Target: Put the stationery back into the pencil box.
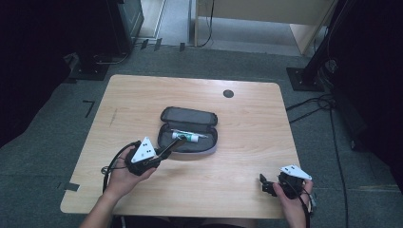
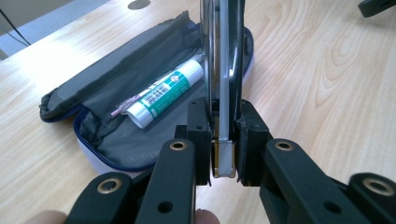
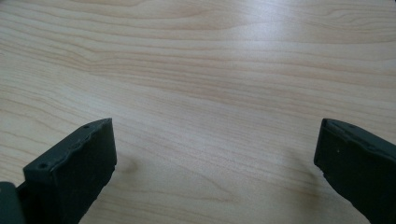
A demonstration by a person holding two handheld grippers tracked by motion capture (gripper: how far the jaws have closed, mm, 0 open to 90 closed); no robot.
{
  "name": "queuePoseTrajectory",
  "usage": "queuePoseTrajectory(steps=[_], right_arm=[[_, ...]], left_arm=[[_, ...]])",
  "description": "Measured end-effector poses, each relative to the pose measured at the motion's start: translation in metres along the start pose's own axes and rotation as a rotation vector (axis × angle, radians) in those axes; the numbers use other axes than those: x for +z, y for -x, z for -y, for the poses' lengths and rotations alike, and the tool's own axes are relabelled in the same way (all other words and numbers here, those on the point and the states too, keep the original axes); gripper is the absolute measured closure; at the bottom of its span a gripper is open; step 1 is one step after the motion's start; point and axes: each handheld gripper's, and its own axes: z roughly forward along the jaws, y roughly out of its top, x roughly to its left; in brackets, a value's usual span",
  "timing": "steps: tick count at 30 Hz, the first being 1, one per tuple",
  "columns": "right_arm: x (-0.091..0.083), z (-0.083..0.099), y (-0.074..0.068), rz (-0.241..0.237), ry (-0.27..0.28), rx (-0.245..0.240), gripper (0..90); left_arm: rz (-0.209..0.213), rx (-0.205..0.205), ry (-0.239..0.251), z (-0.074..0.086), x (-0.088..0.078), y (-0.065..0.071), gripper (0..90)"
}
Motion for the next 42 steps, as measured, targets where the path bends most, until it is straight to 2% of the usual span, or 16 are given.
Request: queuePoseTrajectory(steps=[6,14,20,33,42], right_arm=[[0.003,-0.001,-0.001,-0.007,-0.037,-0.012,0.0],[0.004,-0.001,-0.001,-0.009,-0.041,-0.018,0.0],[0.004,-0.001,-0.001,-0.019,-0.042,-0.024,0.0],[0.005,-0.001,-0.002,-0.027,-0.044,-0.033,0.0],[0.004,-0.001,-0.002,-0.029,-0.045,-0.033,0.0]], left_arm=[[0.03,-0.01,-0.064,-0.007,0.01,-0.013,79.7],[0.073,-0.039,-0.161,-0.019,0.024,-0.032,79.7],[0.103,-0.044,-0.228,-0.03,0.035,-0.041,79.6],[0.108,-0.053,-0.288,-0.033,0.05,-0.047,79.3],[0.11,-0.071,-0.296,-0.032,0.057,-0.05,78.5]])
